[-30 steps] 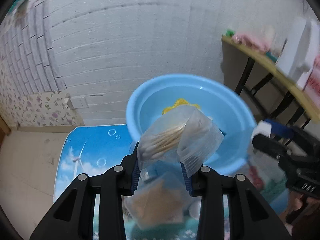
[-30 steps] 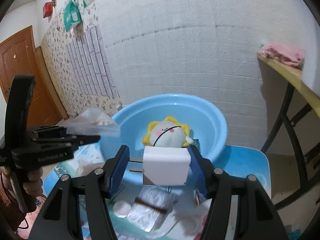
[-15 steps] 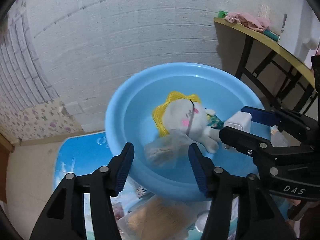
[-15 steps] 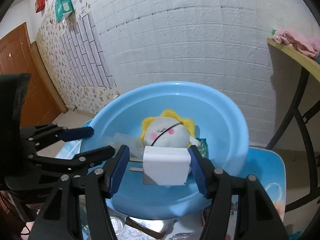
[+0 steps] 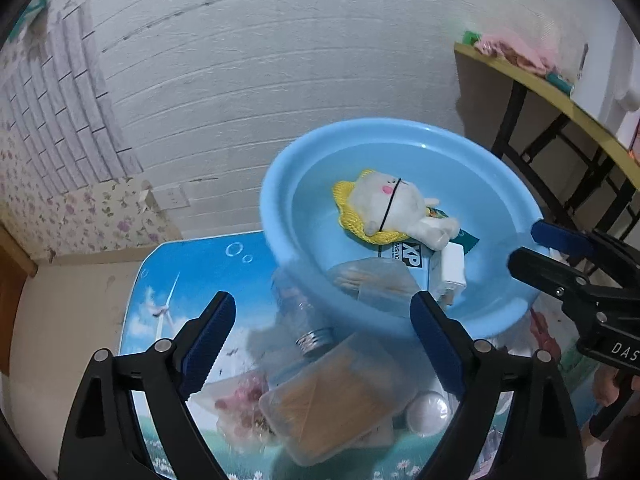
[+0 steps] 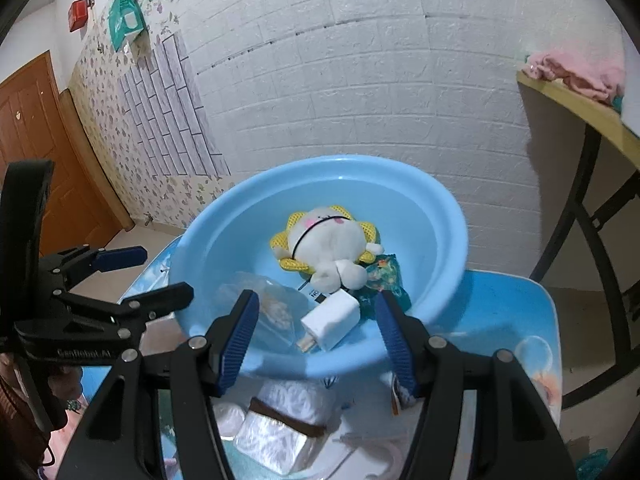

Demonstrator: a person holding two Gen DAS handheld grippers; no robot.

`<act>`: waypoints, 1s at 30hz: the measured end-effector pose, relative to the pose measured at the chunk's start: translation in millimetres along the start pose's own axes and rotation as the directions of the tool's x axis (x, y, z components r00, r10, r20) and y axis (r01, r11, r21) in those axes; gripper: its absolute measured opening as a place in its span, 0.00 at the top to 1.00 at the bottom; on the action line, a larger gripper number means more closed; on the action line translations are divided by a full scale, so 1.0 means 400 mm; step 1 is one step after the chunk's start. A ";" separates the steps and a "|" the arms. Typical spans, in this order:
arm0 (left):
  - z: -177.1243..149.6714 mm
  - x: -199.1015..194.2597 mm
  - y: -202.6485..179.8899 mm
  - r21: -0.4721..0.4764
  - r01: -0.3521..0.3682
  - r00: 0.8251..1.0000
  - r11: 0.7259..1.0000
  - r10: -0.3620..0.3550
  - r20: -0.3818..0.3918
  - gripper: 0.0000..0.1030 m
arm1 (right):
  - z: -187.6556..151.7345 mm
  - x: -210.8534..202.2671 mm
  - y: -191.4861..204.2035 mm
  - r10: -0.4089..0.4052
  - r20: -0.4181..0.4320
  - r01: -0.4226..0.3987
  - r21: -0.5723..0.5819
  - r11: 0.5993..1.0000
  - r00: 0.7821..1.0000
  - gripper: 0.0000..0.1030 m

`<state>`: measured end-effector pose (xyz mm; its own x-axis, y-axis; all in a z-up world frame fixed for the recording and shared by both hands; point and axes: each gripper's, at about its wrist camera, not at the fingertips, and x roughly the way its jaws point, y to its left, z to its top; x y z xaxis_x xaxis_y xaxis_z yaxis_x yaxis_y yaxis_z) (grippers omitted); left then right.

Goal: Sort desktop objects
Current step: 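Release the swab bag and charger into the basin and withdraw both grippers, then move both open grippers back over the table toward the remaining items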

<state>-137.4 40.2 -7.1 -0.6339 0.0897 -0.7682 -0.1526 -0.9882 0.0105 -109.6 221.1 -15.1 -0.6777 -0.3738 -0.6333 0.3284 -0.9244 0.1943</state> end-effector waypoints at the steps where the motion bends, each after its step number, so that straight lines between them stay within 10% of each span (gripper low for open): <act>1: -0.007 -0.006 0.005 -0.007 -0.001 1.000 1.000 0.001 -0.006 0.09 | -0.002 -0.005 0.002 -0.002 0.001 0.002 -0.001 1.000 1.000 0.41; 19: -0.143 -0.090 0.126 -0.193 -0.121 0.991 0.974 0.106 -0.087 0.08 | -0.067 -0.126 0.068 -0.104 0.017 0.104 -0.019 0.994 0.994 0.41; 30: -0.197 -0.138 0.175 -0.267 -0.108 0.992 0.957 0.088 -0.087 0.08 | -0.090 -0.204 0.124 -0.115 0.090 0.120 -0.051 0.991 0.989 0.22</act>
<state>-53.4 -43.7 -14.3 -0.5765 -0.0086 -0.8170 0.1253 -0.9890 -0.0781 -14.3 208.7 19.1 -0.7671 -0.2707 -0.5816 0.2783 -0.9573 0.0785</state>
